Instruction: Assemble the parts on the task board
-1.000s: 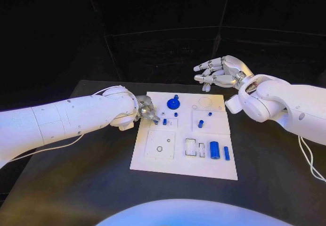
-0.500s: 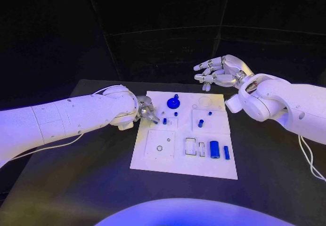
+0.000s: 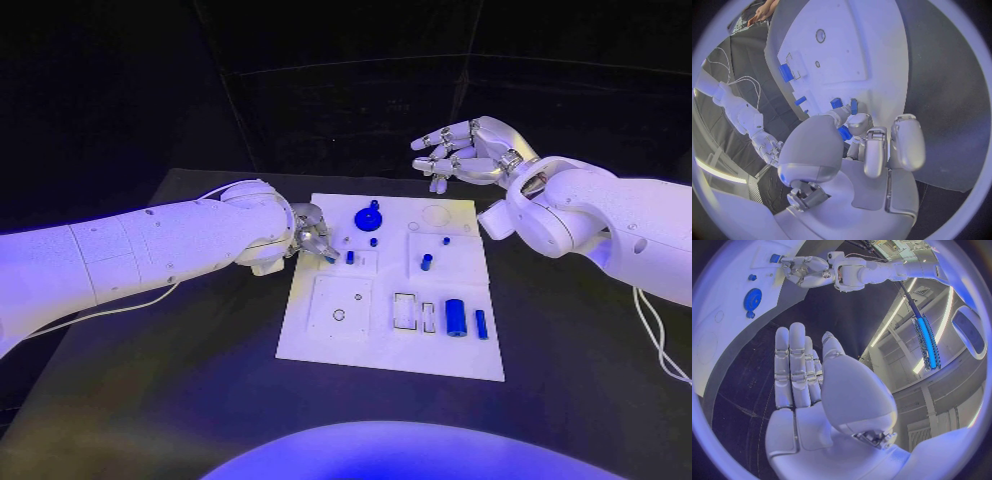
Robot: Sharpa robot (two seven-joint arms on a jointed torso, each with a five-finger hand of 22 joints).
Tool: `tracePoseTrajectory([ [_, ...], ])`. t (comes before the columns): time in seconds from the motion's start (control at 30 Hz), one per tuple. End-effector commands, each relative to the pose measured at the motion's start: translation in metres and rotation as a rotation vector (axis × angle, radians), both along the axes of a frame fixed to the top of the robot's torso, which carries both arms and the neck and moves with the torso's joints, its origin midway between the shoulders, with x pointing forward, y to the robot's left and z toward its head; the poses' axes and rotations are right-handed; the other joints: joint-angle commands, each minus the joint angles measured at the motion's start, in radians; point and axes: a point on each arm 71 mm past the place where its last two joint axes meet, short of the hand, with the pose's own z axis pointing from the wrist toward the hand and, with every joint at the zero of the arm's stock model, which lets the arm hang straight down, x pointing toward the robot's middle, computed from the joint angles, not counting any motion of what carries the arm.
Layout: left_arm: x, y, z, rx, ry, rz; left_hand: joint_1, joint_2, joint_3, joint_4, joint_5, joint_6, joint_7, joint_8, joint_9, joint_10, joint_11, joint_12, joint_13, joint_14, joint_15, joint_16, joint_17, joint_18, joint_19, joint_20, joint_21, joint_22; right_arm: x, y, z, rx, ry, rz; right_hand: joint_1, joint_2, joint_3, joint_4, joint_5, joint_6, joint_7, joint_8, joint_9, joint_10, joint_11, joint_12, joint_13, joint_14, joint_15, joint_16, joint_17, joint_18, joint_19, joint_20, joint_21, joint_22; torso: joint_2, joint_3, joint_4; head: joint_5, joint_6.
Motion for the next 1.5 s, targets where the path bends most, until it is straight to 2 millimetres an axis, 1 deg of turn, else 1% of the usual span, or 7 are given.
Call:
tracePoseTrajectory([
  [0.03, -0.002, -0.003, -0.004, 0.024, 0.028, -0.018, -0.014, 0.001, 0.067, -0.061, 0.007, 0.005, -0.005, 0.009, -0.001, 0.011, 0.000, 0.008, 0.002, 0.104, -0.007, 0.003, 0.263, -0.007, 0.005, -0.005, 0.001, 0.002, 0.000, 0.003, 0.002, 0.008, -0.005, 0.017, -0.002, 0.009, -0.004, 0.000, 0.004, -0.001, 0.000, 0.007, 0.001, -0.007, -0.001, 0.004, -0.001, 0.001, 0.005, -0.004, 0.002, 0.004, 0.007, 0.001, -0.004, -0.001, 0.001, 0.0005, 0.0002, 0.001, -0.002],
  [0.2, -0.001, -0.008, -0.005, 0.026, 0.033, -0.025, -0.061, -0.030, 0.036, -0.039, 0.007, 0.015, -0.008, 0.014, -0.001, 0.013, -0.001, 0.011, 0.004, 0.104, -0.007, 0.003, 0.263, -0.007, 0.006, -0.005, 0.001, 0.004, -0.001, 0.004, 0.002, 0.009, -0.003, 0.028, -0.005, 0.006, -0.008, 0.002, 0.005, -0.001, 0.001, 0.009, 0.001, -0.009, 0.000, 0.005, -0.002, 0.001, 0.005, -0.006, 0.004, 0.004, 0.007, 0.001, -0.005, -0.002, 0.000, 0.0004, -0.0005, 0.005, -0.002],
  [0.33, 0.001, -0.009, -0.005, 0.029, 0.034, -0.024, -0.089, -0.041, 0.017, -0.024, 0.007, 0.026, -0.012, 0.017, -0.002, 0.017, -0.004, 0.016, 0.008, 0.104, -0.010, 0.003, 0.263, -0.006, 0.006, -0.006, 0.000, 0.003, -0.001, 0.004, 0.001, 0.009, -0.002, 0.030, -0.005, 0.006, -0.008, 0.002, 0.005, -0.001, 0.001, 0.009, 0.001, -0.009, 0.000, 0.005, -0.002, 0.001, 0.005, -0.006, 0.004, 0.004, 0.007, 0.001, -0.005, -0.002, 0.000, 0.0004, -0.0006, 0.004, -0.003],
  [0.57, 0.004, -0.008, -0.006, 0.035, 0.036, -0.013, -0.120, -0.041, -0.001, -0.005, 0.007, 0.043, -0.019, 0.026, -0.001, 0.019, -0.010, 0.018, 0.008, 0.104, -0.015, 0.003, 0.263, -0.006, 0.006, -0.010, -0.001, 0.002, -0.001, 0.004, 0.001, 0.008, 0.001, 0.032, -0.006, 0.005, -0.010, 0.003, 0.006, -0.002, 0.001, 0.009, 0.001, -0.009, 0.000, 0.006, -0.002, 0.001, 0.006, -0.007, 0.005, 0.004, 0.007, 0.001, -0.006, -0.002, 0.000, 0.0007, -0.0006, 0.004, -0.003],
  [0.93, 0.008, -0.006, -0.006, 0.044, 0.035, 0.003, -0.135, -0.039, -0.010, 0.004, 0.007, 0.051, -0.022, 0.032, 0.001, 0.021, -0.013, 0.019, 0.007, 0.104, -0.018, 0.003, 0.263, -0.006, 0.007, -0.013, 0.000, 0.005, -0.001, 0.005, 0.001, 0.006, 0.007, 0.037, -0.007, 0.006, -0.010, 0.004, 0.007, -0.002, 0.001, 0.010, 0.001, -0.009, 0.000, 0.007, -0.002, 0.001, 0.006, -0.008, 0.005, 0.004, 0.007, 0.001, -0.007, -0.002, 0.000, -0.0002, -0.0006, 0.002, -0.005],
  [1.17, 0.009, -0.006, -0.006, 0.041, 0.029, 0.007, -0.167, -0.055, -0.037, 0.021, 0.007, 0.057, -0.024, 0.039, 0.004, 0.023, -0.015, 0.021, 0.008, 0.104, -0.020, 0.003, 0.263, -0.007, 0.009, -0.015, 0.001, 0.007, -0.001, 0.006, 0.001, 0.006, 0.008, 0.038, -0.008, 0.007, -0.011, 0.005, 0.008, -0.002, 0.001, 0.010, 0.001, -0.009, 0.000, 0.007, -0.002, 0.001, 0.006, -0.009, 0.006, 0.004, 0.007, 0.001, -0.007, -0.003, 0.001, -0.0001, 0.0004, 0.000, -0.006],
  [1.5, 0.009, -0.006, -0.005, 0.041, 0.027, 0.009, -0.188, -0.061, -0.061, 0.036, 0.007, 0.061, -0.026, 0.045, 0.005, 0.028, -0.017, 0.027, 0.012, 0.104, -0.021, 0.003, 0.263, -0.009, 0.012, -0.017, 0.006, 0.016, -0.001, 0.006, 0.001, 0.005, 0.008, 0.039, -0.008, 0.007, -0.011, 0.005, 0.008, -0.002, 0.001, 0.010, 0.001, -0.009, 0.000, 0.007, -0.002, 0.001, 0.006, -0.009, 0.006, 0.004, 0.007, 0.001, -0.007, -0.003, 0.000, 0.0002, -0.0002, -0.001, -0.007],
])
